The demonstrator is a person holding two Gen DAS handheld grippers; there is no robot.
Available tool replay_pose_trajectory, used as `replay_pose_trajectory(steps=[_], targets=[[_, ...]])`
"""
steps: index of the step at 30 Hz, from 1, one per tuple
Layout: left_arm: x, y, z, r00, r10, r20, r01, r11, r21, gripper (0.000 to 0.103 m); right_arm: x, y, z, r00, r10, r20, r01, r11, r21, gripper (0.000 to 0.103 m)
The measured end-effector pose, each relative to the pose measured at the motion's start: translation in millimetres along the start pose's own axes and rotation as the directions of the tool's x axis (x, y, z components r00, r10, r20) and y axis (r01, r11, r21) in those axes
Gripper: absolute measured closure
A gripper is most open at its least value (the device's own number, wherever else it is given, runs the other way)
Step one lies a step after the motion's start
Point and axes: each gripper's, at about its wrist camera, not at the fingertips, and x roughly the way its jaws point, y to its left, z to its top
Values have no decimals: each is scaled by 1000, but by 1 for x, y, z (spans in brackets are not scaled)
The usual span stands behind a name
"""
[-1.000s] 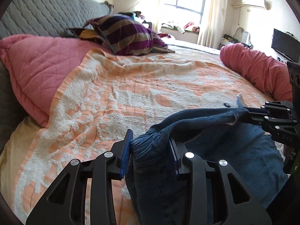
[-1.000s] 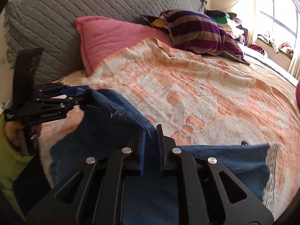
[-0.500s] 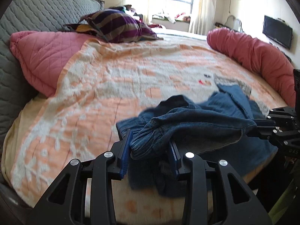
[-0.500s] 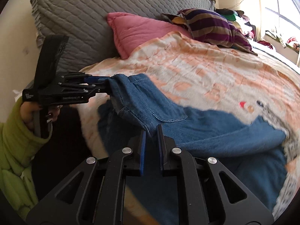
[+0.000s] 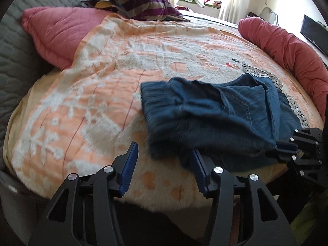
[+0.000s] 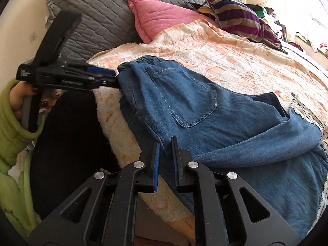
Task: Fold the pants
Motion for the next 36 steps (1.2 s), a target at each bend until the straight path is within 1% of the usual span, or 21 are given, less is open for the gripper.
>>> replay_pose_trajectory(steps=[2, 5, 6, 7, 8, 9, 10, 12, 14, 16, 18, 19, 20, 21, 23, 24, 26, 29, 30, 34, 36], targets=[[-11, 4, -5, 1000, 9, 7, -9, 1000, -26, 54, 1, -2, -1, 1000, 8, 3, -8, 1000, 8, 97], [-35, 0, 1, 997, -25, 69, 28, 998, -49, 56, 3, -1, -3, 1000, 16, 0, -16, 1000, 10, 97], [-40, -4, 5, 995, -35, 89, 40, 998, -46, 56, 4, -1, -3, 1000, 20, -2, -20, 1000, 11, 97], [-46, -14, 11, 991, -61, 118, 65, 998, -27, 56, 5, -1, -4, 1000, 24, -3, -24, 1000, 14, 97], [-47, -24, 16, 988, -83, 130, 84, 996, -5, 56, 5, 0, -4, 1000, 29, -3, -29, 999, 17, 97], [-45, -34, 22, 986, -101, 130, 100, 995, 15, 56, 4, 1, -4, 999, 33, -2, -33, 999, 19, 97], [-39, -46, 27, 985, -121, 120, 117, 992, 39, 59, 4, 1, -4, 999, 32, -2, -32, 999, 18, 97], [-23, -59, 30, 987, -133, 91, 127, 990, 62, 61, 3, 2, -4, 999, 33, -1, -33, 999, 17, 97], [1, -63, 27, 995, -90, 33, 87, 994, 64, 63, 2, 2, -4, 999, 40, -5, -40, 999, 17, 95], [19, -61, 18, 999, -44, -11, 44, 997, 66, 63, -4, 2, -3, 998, 55, -11, -55, 998, 20, 88], [28, -55, 12, 999, -37, -34, 39, 997, 60, 64, -16, -2, 1, 993, 116, 27, -117, 992, 56, 86], [30, -52, 7, 998, -40, -42, 43, 997, 58, 64, -23, -4, 4, 991, 121, 58, -124, 990, 68, 86], [31, -51, 5, 998, -43, -44, 45, 997, 60, 64, -26, -6, 8, 992, 99, 77, -104, 992, 68, 86], [32, -51, 3, 998, -45, -44, 48, 997, 66, 64, -26, -7, 10, 993, 87, 79, -93, 993, 68, 86], [33, -50, 2, 998, -44, -40, 47, 996, 75, 64, -16, -11, 16, 998, 34, 54, -38, 997, 69, 86], [34, -50, 2, 998, -45, -37, 48, 996, 76, 64, -9, -12, 18, 999, 18, 33, -21, 997, 70, 86], [37, -49, 2, 998, -51, -35, 54, 996, 75, 64, 10, -15, 18, 1000, 12, -27, -10, 996, 85, 86], [39, -47, 0, 997, -71, -34, 73, 995, 65, 64, 36, -19, 6, 991, 1, -131, 13, 994, 110, 85], [40, -48, 1, 997, -75, -35, 77, 995, 64, 64, 40, -22, 3, 990, 7, -142, 10, 992, 122, 85], [40, -47, 0, 996, -85, -13, 86, 995, 51, 64, 33, -26, 3, 993, 30, -114, -12, 988, 154, 84], [32, -45, 1, 995, -102, 17, 101, 995, 24, 65, 22, -28, 3, 997, 22, -75, -10, 987, 162, 78]])
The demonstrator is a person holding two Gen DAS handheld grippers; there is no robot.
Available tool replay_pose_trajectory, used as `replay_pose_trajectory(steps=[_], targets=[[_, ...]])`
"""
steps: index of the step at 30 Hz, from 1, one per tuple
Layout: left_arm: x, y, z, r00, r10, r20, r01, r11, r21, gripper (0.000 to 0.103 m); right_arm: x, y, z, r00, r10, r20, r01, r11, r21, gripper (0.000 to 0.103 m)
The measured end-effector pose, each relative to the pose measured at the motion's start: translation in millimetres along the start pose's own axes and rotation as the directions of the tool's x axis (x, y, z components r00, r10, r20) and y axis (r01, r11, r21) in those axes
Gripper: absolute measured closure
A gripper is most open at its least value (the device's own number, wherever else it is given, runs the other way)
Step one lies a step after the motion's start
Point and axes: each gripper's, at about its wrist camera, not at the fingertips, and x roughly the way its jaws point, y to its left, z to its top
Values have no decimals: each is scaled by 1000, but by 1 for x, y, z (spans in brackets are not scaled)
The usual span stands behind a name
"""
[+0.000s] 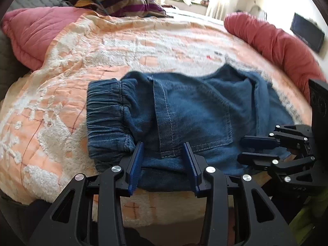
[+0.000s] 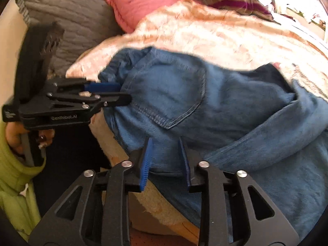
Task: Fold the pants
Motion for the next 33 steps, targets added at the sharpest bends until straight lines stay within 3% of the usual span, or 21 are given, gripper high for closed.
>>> replay_pose_trajectory(steps=[2, 5, 9, 11, 15, 23, 27, 30, 33], targets=[[-11, 0, 2, 999, -9, 36, 9, 1000, -10, 64, -15, -4, 1, 999, -7, 50, 6, 1000, 16, 76], [-32, -5, 9, 996, -11, 87, 12, 1000, -13, 52, -39, -22, 3, 992, -48, 114, 41, 997, 69, 72], [-48, -23, 21, 992, -30, 119, 28, 999, 19, 46, -66, -48, 2, 977, -123, 173, 99, 985, 141, 65], [-49, -33, 25, 991, -53, 119, 48, 998, 41, 39, -85, -63, -1, 964, -175, 199, 141, 975, 173, 60], [-32, -60, 34, 988, -134, 73, 129, 989, 75, 39, -109, -92, 4, 939, -260, 226, 206, 950, 235, 53], [21, -122, 44, 957, -285, -57, 290, 948, 130, 39, -110, -134, 44, 917, -355, 183, 309, 920, 240, 48], [51, -135, 49, 946, -300, -125, 311, 946, 87, 39, -88, -158, 71, 919, -372, 131, 336, 912, 234, 44], [68, -141, 52, 935, -330, -127, 339, 939, 58, 39, -63, -170, 88, 916, -391, 86, 364, 904, 224, 44], [79, -147, 51, 937, -323, -131, 335, 939, 76, 42, -35, -179, 97, 921, -389, 24, 377, 905, 197, 44]])
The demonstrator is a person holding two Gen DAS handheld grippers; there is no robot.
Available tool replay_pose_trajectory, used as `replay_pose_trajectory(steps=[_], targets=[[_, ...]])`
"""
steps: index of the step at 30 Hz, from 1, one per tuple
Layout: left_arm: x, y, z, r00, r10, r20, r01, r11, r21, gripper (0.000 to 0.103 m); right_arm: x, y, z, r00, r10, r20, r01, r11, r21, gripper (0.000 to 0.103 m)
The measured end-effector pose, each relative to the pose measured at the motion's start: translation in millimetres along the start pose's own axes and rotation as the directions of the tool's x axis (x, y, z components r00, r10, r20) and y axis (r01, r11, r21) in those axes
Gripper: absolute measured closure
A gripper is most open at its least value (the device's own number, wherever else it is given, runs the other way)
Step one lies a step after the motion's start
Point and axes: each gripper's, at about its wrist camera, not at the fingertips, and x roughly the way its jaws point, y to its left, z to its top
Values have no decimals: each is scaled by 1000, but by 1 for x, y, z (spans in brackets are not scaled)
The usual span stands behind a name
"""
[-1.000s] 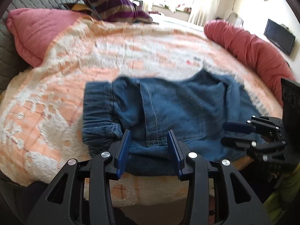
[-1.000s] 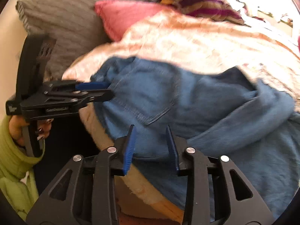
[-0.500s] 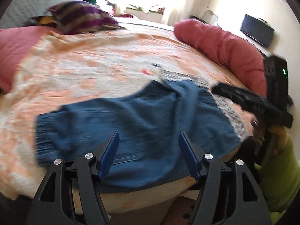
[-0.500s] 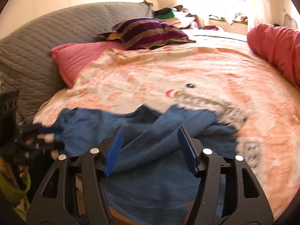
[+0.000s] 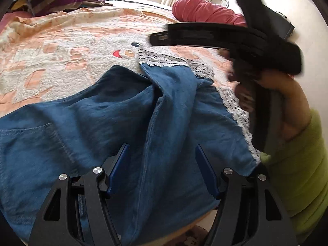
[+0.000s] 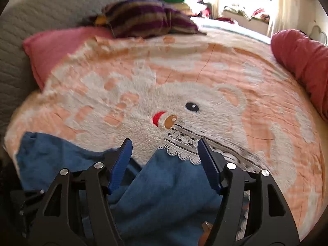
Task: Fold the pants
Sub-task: 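Grasp the denim with the left gripper while the right gripper grasps the lace trim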
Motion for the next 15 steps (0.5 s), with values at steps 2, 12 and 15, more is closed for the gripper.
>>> replay_pose_trajectory(steps=[2, 12, 15], targets=[[6, -2, -2, 1000, -10, 9, 9, 1000, 15, 57, 22, 1, 5, 999, -26, -48, 26, 1000, 7, 44], [4, -18, -10, 998, -52, 31, 48, 993, 110, 92, 93, 1, 16, 974, -153, -168, 154, 988, -7, 83], [4, -17, -12, 998, -54, 33, 50, 992, 115, 92, 88, -15, 13, 981, -123, -152, 129, 991, 29, 98]])
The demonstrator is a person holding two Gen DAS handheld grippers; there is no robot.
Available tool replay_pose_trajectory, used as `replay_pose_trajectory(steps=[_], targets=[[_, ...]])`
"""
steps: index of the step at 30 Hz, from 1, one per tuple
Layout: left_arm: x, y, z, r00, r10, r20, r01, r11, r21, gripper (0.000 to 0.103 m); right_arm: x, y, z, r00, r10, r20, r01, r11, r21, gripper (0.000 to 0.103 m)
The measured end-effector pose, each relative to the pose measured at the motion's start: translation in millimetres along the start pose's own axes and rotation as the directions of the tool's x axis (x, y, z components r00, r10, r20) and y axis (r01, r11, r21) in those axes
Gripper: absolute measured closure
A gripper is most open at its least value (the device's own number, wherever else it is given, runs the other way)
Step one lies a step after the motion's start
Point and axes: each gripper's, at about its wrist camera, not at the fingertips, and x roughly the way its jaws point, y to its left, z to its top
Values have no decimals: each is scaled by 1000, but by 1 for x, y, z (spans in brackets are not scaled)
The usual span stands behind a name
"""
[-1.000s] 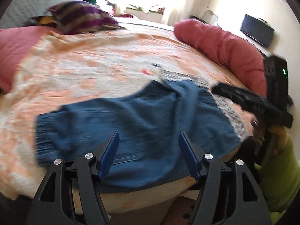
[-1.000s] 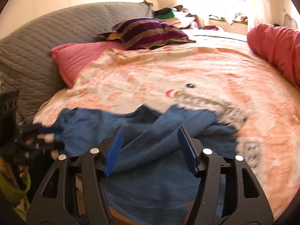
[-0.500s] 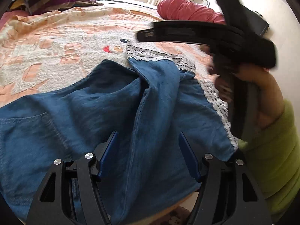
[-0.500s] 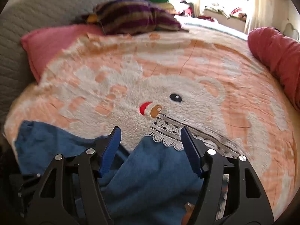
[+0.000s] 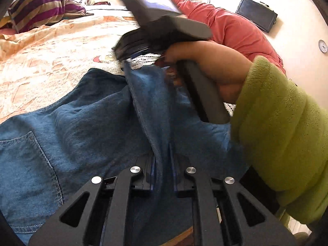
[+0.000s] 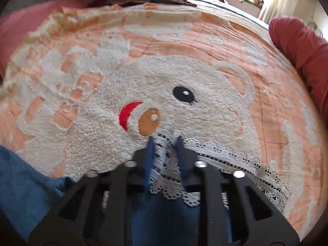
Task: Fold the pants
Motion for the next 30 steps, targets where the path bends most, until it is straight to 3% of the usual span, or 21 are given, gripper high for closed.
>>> replay_pose_trajectory(steps=[7, 11, 15, 23, 30], targets=[[-8, 7, 1, 999, 15, 33, -15, 1000, -8, 91, -71, -68, -28, 985, 88, 147, -117, 972, 202, 98], [-11, 5, 3, 996, 74, 59, -75, 997, 17, 92, -113, -99, -51, 971, 86, 222, -148, 950, 276, 98], [-23, 5, 8, 988, 116, 101, -122, 991, 61, 99, -152, -120, -91, 956, 88, 278, -184, 922, 341, 98], [-43, -7, -2, 988, 91, 123, -110, 982, 157, 100, -204, -126, -189, 957, 83, 278, -198, 886, 420, 98], [-46, -20, -26, 992, 95, 89, -111, 972, 205, 100, -216, -112, -240, 969, 104, 225, -192, 888, 417, 98]])
